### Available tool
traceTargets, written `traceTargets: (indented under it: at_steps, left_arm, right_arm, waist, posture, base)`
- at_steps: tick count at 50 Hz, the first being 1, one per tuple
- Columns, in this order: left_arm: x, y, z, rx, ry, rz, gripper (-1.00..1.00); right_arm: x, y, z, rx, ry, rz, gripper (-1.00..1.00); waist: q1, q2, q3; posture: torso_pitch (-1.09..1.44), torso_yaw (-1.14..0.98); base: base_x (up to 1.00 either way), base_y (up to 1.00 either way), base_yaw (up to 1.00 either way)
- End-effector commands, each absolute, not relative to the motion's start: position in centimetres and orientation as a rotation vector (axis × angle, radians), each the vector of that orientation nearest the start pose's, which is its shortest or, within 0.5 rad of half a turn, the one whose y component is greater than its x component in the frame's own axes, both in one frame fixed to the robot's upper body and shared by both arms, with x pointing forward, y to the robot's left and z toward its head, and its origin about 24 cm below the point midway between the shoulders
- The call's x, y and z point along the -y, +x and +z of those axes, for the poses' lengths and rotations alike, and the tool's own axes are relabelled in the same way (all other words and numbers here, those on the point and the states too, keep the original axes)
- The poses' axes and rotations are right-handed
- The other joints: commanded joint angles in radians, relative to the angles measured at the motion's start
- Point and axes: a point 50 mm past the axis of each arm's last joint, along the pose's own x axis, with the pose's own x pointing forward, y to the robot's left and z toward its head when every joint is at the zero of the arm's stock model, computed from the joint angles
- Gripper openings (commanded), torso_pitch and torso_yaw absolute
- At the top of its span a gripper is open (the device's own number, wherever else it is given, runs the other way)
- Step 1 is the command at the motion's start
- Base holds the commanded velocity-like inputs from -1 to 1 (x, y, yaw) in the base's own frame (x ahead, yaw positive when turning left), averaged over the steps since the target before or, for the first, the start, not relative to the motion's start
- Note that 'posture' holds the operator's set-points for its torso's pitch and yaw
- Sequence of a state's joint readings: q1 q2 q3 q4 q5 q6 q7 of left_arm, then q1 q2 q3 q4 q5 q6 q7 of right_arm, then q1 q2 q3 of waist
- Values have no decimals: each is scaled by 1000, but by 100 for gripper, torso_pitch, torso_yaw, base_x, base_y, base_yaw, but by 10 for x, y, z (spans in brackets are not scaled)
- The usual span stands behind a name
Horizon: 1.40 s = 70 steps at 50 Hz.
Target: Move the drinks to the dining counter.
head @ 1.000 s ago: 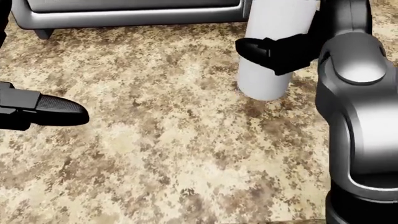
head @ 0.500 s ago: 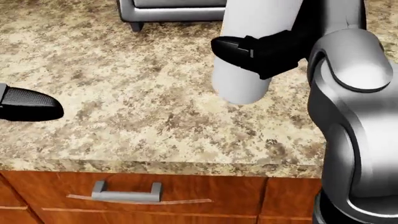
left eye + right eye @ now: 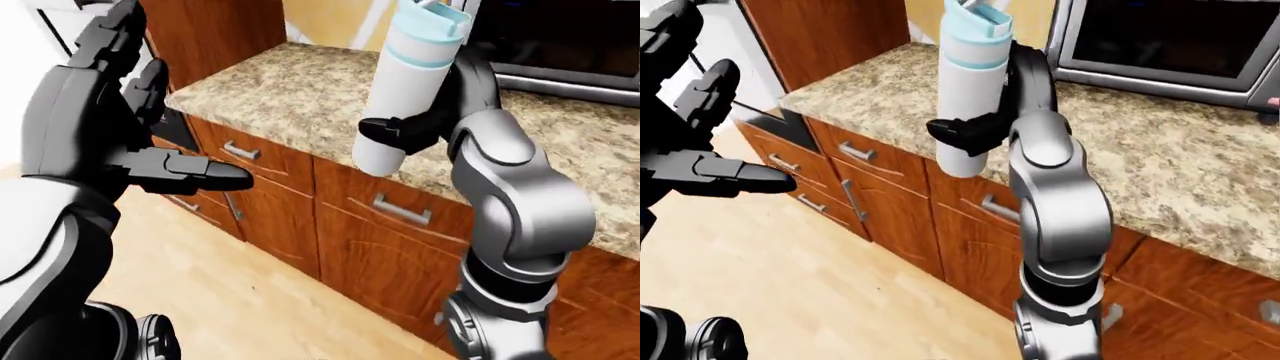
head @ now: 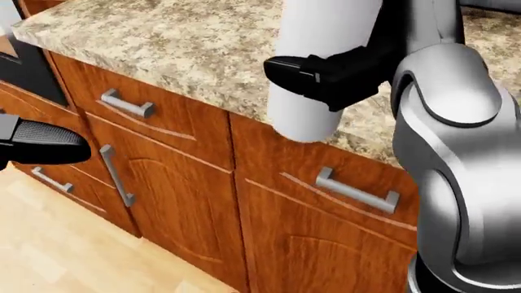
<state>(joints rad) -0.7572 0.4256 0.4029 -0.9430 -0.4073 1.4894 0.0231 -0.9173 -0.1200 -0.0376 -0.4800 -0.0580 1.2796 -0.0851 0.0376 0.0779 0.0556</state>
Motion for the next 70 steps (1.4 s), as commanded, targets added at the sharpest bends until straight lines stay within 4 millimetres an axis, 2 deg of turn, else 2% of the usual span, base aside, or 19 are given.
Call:
traceTargets:
  at_steps: [1, 11, 14, 15, 17, 20, 25, 27, 28, 33, 36, 39, 40, 43, 50, 55, 59, 67, 70]
  left_arm:
    - [-186, 219, 305, 342, 174, -14, 100]
    - [-186, 220, 301, 340, 172, -14, 100]
    - [-187, 219, 300, 340, 170, -12, 100]
    - [-187, 220, 300, 340, 169, -11, 100]
    - [-188, 219, 300, 340, 169, -11, 100]
    - [-189, 219, 300, 340, 167, -7, 100]
    - [-187, 218, 301, 342, 168, -9, 100]
    - [-187, 219, 301, 342, 168, -9, 100]
    - [-187, 219, 301, 341, 169, -10, 100]
    - [-187, 219, 301, 341, 170, -10, 100]
    - [-187, 219, 301, 341, 170, -12, 100]
    - [-187, 219, 301, 340, 171, -13, 100]
    - [-187, 219, 301, 340, 171, -12, 100]
    - [-187, 219, 301, 340, 171, -13, 100]
    - [-187, 218, 300, 340, 170, -11, 100]
    - [-186, 218, 299, 340, 169, -13, 100]
    - [-186, 218, 299, 340, 169, -14, 100]
    - [-186, 219, 297, 339, 170, -14, 100]
    - [-186, 219, 297, 338, 170, -14, 100]
  right_arm:
    - [124, 293, 303, 232, -143, -44, -100]
    - [122, 292, 298, 230, -143, -33, -100]
    - [121, 292, 296, 230, -143, -30, -100]
    - [121, 291, 296, 230, -141, -29, -100]
    - [120, 291, 296, 230, -140, -25, -100]
    - [119, 291, 296, 231, -140, -22, -100]
    - [120, 291, 296, 233, -139, -19, -100]
    - [120, 292, 295, 232, -140, -19, -100]
    - [120, 293, 295, 232, -140, -17, -100]
    - [120, 292, 295, 233, -147, -16, -100]
    - [120, 293, 294, 230, -151, -17, -100]
    - [120, 294, 292, 217, -153, -14, -100]
    - [120, 293, 292, 218, -157, -12, -100]
    - [119, 293, 293, 219, -156, -9, -100]
    - [118, 293, 290, 209, -156, 0, -100]
    - [119, 293, 289, 211, -153, 3, -100]
    - [119, 293, 289, 212, -153, 2, -100]
    - [119, 293, 286, 211, -153, 2, -100]
    - [119, 293, 287, 213, -153, 3, -100]
  waist:
    - [-5, 3, -31]
    - [-20, -96, -10]
    - [-21, -182, -41]
    - [-24, -129, -17]
    - [-9, -142, -28]
    - [-7, -111, -23]
    - [-18, -35, -18]
    - [-18, 22, -44]
    - [-10, -11, -23]
    - [4, -61, -9]
    - [-2, -123, 21]
    - [-41, -213, 3]
    - [-33, -197, 55]
    - [-10, -161, -5]
    - [-56, -96, -23]
    - [-69, 5, -49]
    - [-52, 16, 2]
    - [-100, 22, -11]
    - [-130, -13, -28]
  posture:
    - [0, 0]
    - [0, 0]
    - [0, 0]
    - [0, 0]
    - [0, 0]
    - [0, 0]
    - [0, 0]
    - [0, 0]
    - [0, 0]
    - [0, 0]
    - [0, 0]
    - [0, 0]
    - [0, 0]
    - [0, 0]
    - [0, 0]
    - [0, 0]
    - [0, 0]
    - [0, 0]
    - [0, 0]
  base:
    - [0, 0, 100]
    - [0, 0, 100]
    - [0, 0, 100]
    - [0, 0, 100]
    - [0, 0, 100]
    - [0, 0, 100]
    - [0, 0, 100]
    - [9, 0, 100]
    - [18, 0, 100]
    - [26, 0, 100]
    - [45, 0, 99]
    - [61, 28, 60]
    - [68, 80, 0]
    - [71, 76, 0]
    - [72, 76, 0]
    - [73, 74, 0]
    - [80, 63, 0]
    - [98, 16, 0]
    - [100, 0, 0]
